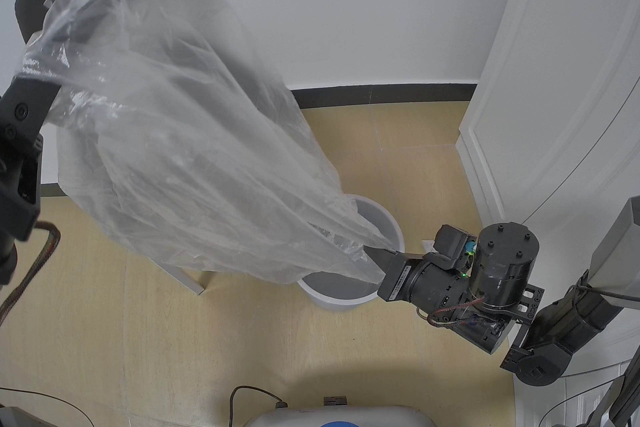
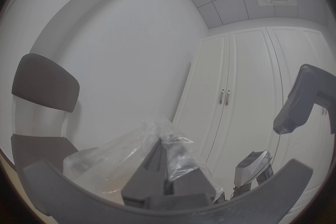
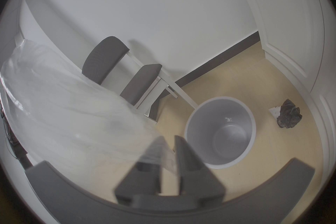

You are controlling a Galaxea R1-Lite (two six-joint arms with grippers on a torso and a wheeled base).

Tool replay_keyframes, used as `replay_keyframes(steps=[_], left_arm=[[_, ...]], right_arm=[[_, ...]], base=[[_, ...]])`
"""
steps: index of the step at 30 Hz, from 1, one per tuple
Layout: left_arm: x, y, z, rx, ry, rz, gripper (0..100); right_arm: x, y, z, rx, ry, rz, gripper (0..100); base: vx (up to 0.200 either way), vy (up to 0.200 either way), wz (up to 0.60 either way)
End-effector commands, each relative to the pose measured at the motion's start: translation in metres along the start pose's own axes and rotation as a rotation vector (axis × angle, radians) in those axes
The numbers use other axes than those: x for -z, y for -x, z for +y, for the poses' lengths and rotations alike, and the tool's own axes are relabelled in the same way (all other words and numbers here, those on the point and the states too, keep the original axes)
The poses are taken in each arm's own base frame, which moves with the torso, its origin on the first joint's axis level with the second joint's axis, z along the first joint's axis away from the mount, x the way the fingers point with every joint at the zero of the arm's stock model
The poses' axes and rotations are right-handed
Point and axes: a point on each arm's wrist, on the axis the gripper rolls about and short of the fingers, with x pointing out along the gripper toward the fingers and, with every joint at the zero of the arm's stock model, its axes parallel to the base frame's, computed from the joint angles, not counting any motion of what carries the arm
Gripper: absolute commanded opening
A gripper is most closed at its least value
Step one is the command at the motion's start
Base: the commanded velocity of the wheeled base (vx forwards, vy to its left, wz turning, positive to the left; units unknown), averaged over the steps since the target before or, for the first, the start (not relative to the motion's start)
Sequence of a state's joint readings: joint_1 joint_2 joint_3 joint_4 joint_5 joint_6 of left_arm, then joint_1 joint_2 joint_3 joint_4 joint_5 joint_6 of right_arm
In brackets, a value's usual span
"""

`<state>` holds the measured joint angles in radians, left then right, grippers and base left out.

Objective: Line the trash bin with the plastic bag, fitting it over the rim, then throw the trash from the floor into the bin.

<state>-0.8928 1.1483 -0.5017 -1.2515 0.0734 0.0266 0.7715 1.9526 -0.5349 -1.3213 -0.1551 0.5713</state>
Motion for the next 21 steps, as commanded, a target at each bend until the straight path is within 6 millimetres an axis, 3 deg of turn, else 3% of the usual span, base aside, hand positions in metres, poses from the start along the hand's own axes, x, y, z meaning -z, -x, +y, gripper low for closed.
replay_keyframes(steps=[1, 13, 18, 21], left_arm=[[0.000, 0.000, 0.000, 0.000, 0.001, -0.001, 0], [0.001, -0.001, 0.001, -0.009, 0.002, 0.003, 0], [0.005, -0.002, 0.008, -0.045, -0.023, 0.030, 0], [0.011, -0.002, 0.013, -0.074, -0.045, 0.063, 0]], right_arm=[[-0.006, 0.004, 0.003, -0.015, -0.003, -0.017, 0], [-0.041, 0.024, 0.010, -0.022, 0.009, -0.095, 0], [-0.075, 0.041, 0.018, 0.031, 0.027, -0.107, 0], [-0.085, 0.046, 0.019, 0.052, 0.028, -0.105, 0]], base=[[0.000, 0.000, 0.00], [0.000, 0.000, 0.00], [0.000, 0.000, 0.00], [0.000, 0.000, 0.00]])
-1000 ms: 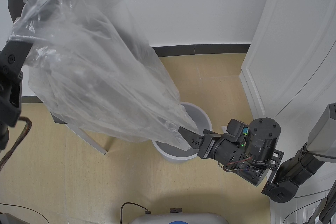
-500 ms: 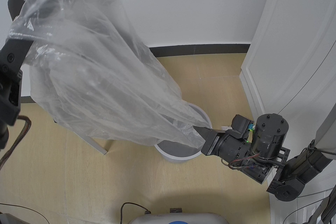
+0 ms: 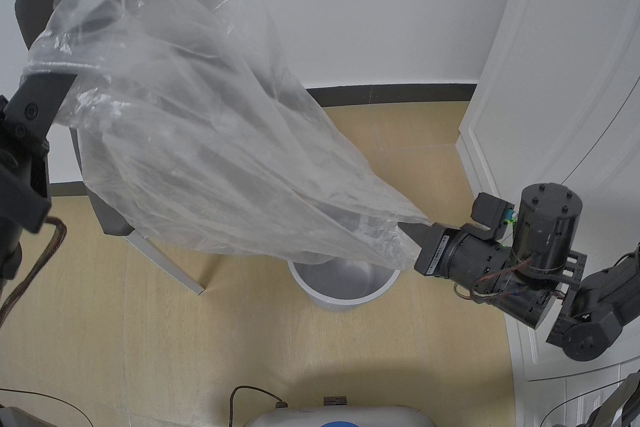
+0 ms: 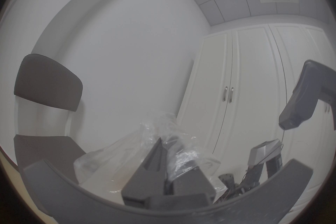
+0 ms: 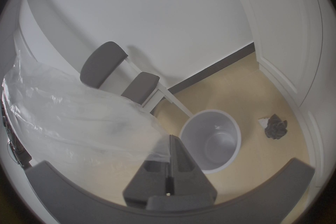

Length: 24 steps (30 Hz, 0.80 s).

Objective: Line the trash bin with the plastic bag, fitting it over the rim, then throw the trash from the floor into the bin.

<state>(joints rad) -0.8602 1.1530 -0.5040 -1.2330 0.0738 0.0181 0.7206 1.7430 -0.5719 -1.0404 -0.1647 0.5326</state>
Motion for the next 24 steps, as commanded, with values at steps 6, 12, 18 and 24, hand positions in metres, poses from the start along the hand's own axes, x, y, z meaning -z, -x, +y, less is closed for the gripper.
replay_keyframes(steps=[6, 12, 18, 24], left_arm=[[0.031, 0.002, 0.023, -0.125, -0.075, 0.279, 0], [0.051, -0.002, 0.033, -0.173, -0.067, 0.410, 0], [0.081, -0.011, 0.046, -0.224, -0.081, 0.507, 0], [0.103, -0.016, 0.049, -0.229, -0.055, 0.575, 0]], right_arm=[[-0.054, 0.028, 0.012, 0.038, -0.010, -0.097, 0], [-0.062, 0.026, 0.006, 0.073, -0.012, -0.107, 0], [-0.063, 0.026, 0.004, 0.110, 0.020, -0.109, 0], [-0.063, 0.028, 0.003, 0.123, 0.051, -0.115, 0]], base=[[0.000, 0.000, 0.00], [0.000, 0.000, 0.00], [0.000, 0.000, 0.00], [0.000, 0.000, 0.00]])
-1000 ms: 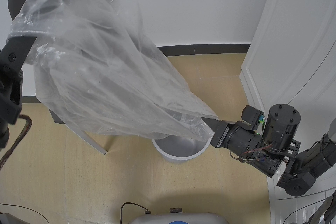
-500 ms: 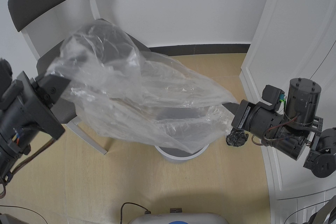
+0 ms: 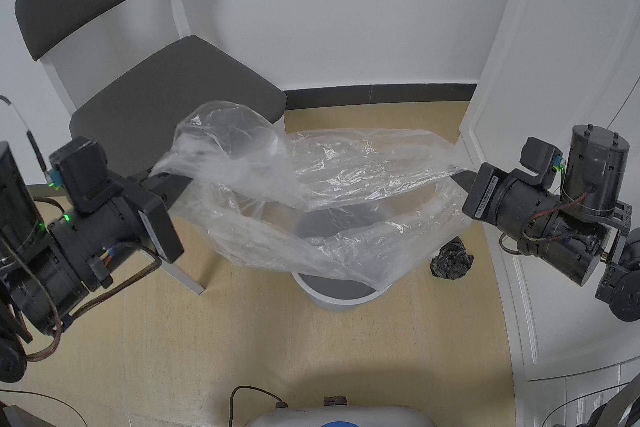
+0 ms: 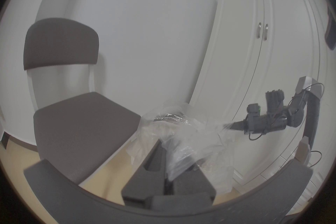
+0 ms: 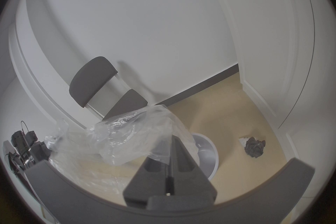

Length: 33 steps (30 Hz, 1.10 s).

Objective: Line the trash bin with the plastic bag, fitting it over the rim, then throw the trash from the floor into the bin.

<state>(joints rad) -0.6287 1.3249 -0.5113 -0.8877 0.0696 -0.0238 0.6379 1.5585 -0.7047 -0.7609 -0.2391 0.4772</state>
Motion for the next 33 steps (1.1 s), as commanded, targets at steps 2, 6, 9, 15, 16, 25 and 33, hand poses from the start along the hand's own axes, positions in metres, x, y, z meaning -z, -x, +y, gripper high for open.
replay_keyframes(steps=[2, 6, 9, 15, 16, 25, 33], left_arm=[[0.022, -0.018, 0.003, 0.002, 0.022, 0.095, 0], [0.028, -0.016, 0.014, -0.016, 0.010, 0.130, 0], [0.035, -0.013, 0.023, -0.025, -0.040, 0.170, 0], [0.050, -0.002, 0.033, -0.032, -0.172, 0.262, 0], [0.052, -0.001, 0.035, -0.039, -0.193, 0.275, 0], [0.064, 0.005, 0.051, -0.098, -0.331, 0.364, 0], [0.065, 0.003, 0.054, -0.104, -0.330, 0.368, 0]], right_arm=[[-0.004, 0.002, -0.005, 0.023, 0.031, -0.015, 0], [-0.004, 0.002, -0.015, 0.119, 0.122, -0.015, 0], [-0.005, 0.011, -0.020, 0.160, 0.184, 0.020, 0], [0.004, 0.024, -0.028, 0.202, 0.300, 0.118, 0], [0.007, 0.026, -0.030, 0.206, 0.326, 0.131, 0], [0.022, 0.041, -0.051, 0.251, 0.535, 0.216, 0], [0.025, 0.044, -0.055, 0.258, 0.575, 0.238, 0]], base=[[0.000, 0.000, 0.00], [0.000, 0.000, 0.00], [0.000, 0.000, 0.00], [0.000, 0.000, 0.00], [0.000, 0.000, 0.00], [0.000, 0.000, 0.00], [0.000, 0.000, 0.00]])
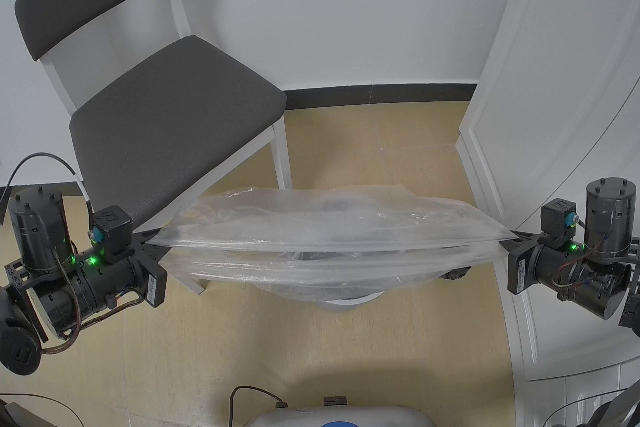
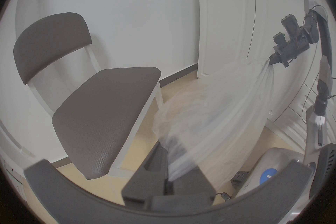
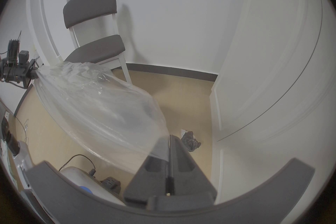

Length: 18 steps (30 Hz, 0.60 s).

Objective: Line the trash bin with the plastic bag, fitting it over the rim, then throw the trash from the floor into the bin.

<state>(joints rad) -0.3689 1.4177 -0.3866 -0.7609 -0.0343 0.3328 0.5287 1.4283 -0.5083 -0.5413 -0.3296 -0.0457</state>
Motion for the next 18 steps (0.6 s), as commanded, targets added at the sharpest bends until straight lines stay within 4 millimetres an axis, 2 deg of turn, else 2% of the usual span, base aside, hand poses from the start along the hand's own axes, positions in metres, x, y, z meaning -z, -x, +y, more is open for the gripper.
replay_keyframes(steps=[1, 9, 12, 18], left_arm=[[0.001, -0.002, 0.000, 0.000, 0.002, 0.005, 0], [-0.002, -0.017, -0.001, 0.003, 0.007, -0.030, 0], [-0.001, -0.025, -0.004, -0.005, 0.002, -0.079, 0], [-0.002, -0.043, -0.021, 0.018, -0.010, -0.227, 0]], right_arm=[[0.002, 0.001, -0.001, 0.003, 0.001, 0.002, 0], [-0.003, 0.001, -0.001, 0.000, -0.013, -0.035, 0], [-0.009, -0.001, 0.002, -0.013, -0.042, -0.116, 0], [-0.001, -0.007, 0.020, -0.079, -0.050, -0.233, 0]], base=[[0.000, 0.000, 0.00], [0.000, 0.000, 0.00], [0.000, 0.000, 0.00], [0.000, 0.000, 0.00]])
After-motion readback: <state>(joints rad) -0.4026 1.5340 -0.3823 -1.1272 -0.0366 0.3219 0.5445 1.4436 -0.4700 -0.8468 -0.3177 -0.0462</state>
